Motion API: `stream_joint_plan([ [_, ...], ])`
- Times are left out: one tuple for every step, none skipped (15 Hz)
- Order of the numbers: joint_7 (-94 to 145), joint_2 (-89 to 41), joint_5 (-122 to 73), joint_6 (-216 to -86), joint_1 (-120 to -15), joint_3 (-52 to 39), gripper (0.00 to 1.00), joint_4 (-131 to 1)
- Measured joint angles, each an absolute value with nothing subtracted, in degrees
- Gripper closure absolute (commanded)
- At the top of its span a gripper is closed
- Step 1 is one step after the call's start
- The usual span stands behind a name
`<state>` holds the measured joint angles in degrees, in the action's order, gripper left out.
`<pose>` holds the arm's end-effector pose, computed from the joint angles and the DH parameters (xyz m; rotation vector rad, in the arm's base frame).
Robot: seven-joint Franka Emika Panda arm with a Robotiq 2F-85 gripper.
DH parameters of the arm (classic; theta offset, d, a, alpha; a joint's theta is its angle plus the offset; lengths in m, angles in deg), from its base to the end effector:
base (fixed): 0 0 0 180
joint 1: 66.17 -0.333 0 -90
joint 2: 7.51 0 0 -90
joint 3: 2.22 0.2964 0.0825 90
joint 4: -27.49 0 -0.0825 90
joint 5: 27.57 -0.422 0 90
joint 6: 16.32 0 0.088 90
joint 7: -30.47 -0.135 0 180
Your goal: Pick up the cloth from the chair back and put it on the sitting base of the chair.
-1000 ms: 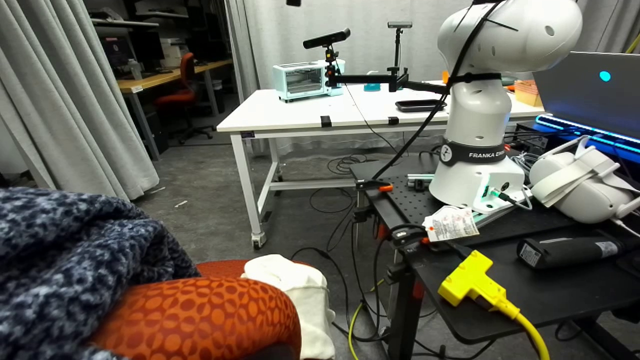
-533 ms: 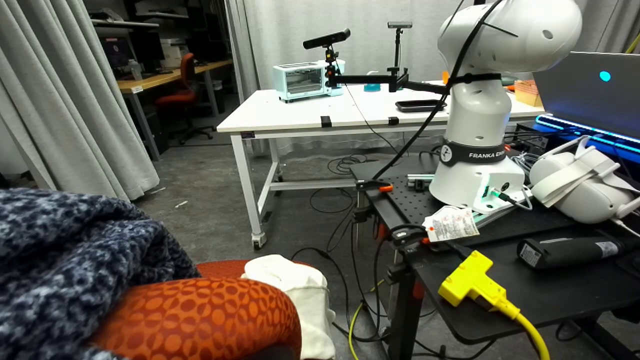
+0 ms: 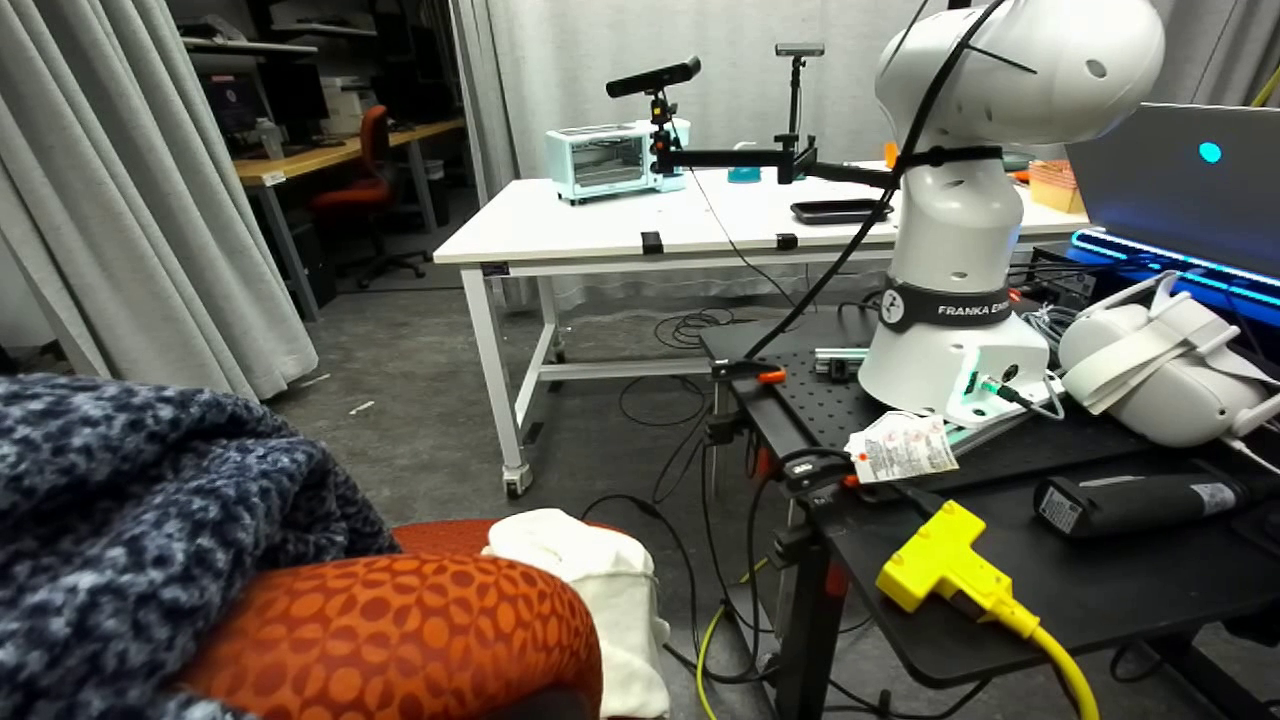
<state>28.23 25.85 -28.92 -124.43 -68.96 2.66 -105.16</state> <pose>0.4392 0.0640 0.5183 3.1183 0.1228 0.2404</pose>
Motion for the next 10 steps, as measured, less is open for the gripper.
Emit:
stream_joint_plan([
  [28.98, 25.79, -28.92, -125.08, -69.01, 2.60, 0.00, -105.21],
  [29.53, 24.96, -29.00, -127.15, -69.14, 2.72, 0.00, -104.83],
  [29.83, 23.14, -29.01, -129.79, -69.50, 2.87, 0.00, -103.92],
  [30.02, 20.63, -29.02, -132.24, -69.87, 3.04, 0.00, -102.61],
  [30.08, 17.54, -29.05, -134.43, -70.23, 3.28, 0.00, -100.95],
  [30.15, 14.27, -29.10, -136.18, -70.59, 3.40, 0.00, -99.06],
  [30.31, 11.10, -29.14, -137.35, -70.90, 3.43, 0.00, -97.07],
  [30.55, 7.88, -29.17, -138.11, -71.19, 3.43, 0.00, -94.92],
  [30.96, 4.94, -29.20, -138.36, -71.46, 3.44, 0.00, -92.76],
  [31.61, 2.40, -29.27, -138.37, -71.71, 3.46, 0.00, -90.79],
])
